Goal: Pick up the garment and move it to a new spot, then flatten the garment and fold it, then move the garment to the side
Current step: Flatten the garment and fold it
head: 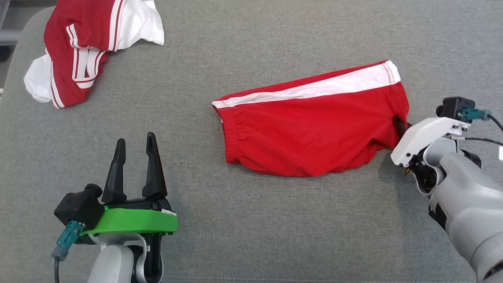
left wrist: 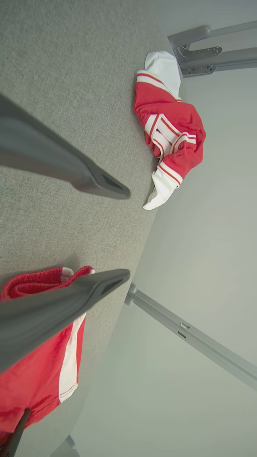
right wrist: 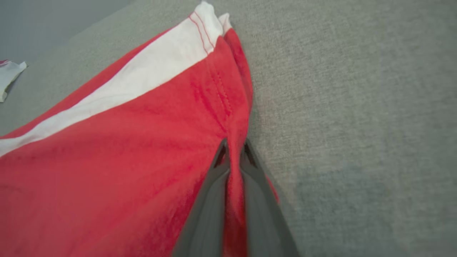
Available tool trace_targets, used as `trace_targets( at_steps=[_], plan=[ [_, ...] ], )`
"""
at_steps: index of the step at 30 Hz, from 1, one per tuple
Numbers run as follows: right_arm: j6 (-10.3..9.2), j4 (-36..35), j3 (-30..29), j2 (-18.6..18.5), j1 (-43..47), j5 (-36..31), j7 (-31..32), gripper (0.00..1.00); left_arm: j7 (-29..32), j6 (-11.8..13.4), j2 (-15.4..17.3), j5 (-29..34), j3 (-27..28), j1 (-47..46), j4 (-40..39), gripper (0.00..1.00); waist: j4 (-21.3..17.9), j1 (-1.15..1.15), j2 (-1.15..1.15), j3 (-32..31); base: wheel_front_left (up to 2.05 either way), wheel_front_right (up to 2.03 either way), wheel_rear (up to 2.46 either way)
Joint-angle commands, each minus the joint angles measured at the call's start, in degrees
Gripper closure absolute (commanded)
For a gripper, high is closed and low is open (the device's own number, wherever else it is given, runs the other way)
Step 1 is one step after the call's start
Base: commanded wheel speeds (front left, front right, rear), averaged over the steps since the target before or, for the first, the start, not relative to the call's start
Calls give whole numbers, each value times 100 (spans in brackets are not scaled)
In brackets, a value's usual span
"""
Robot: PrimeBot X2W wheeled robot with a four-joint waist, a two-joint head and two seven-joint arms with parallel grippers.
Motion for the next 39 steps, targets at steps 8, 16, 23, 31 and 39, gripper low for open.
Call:
trace_targets(
  at_steps=[8, 16, 23, 31, 39],
  plan=[
    [-13, -545, -106, -398, 698, 430, -269, 100, -2, -42, 20, 165, 19, 210, -40, 0, -493, 0, 0, -265, 0, 0, 0],
    [-12, -786, -27, -615, 856, 486, -500, 100, -2, -63, 26, 313, -40, 178, -67, 0, -814, 0, 0, -299, 0, 0, 0],
    [-12, -828, -6, -609, 741, 554, -643, 100, -2, -75, 26, 343, -40, 113, -44, 0, -863, 0, 0, -288, 0, 0, 0],
    [-11, -1358, 251, -650, 628, 391, -766, 100, -2, -54, 23, 263, -15, 177, -44, 0, -807, 0, 0, -366, 0, 0, 0],
    [-10, -2005, 676, -528, 409, 116, -633, 100, -2, -22, 22, 174, -30, 183, -89, 0, -710, 0, 0, -451, 0, 0, 0]
  ],
)
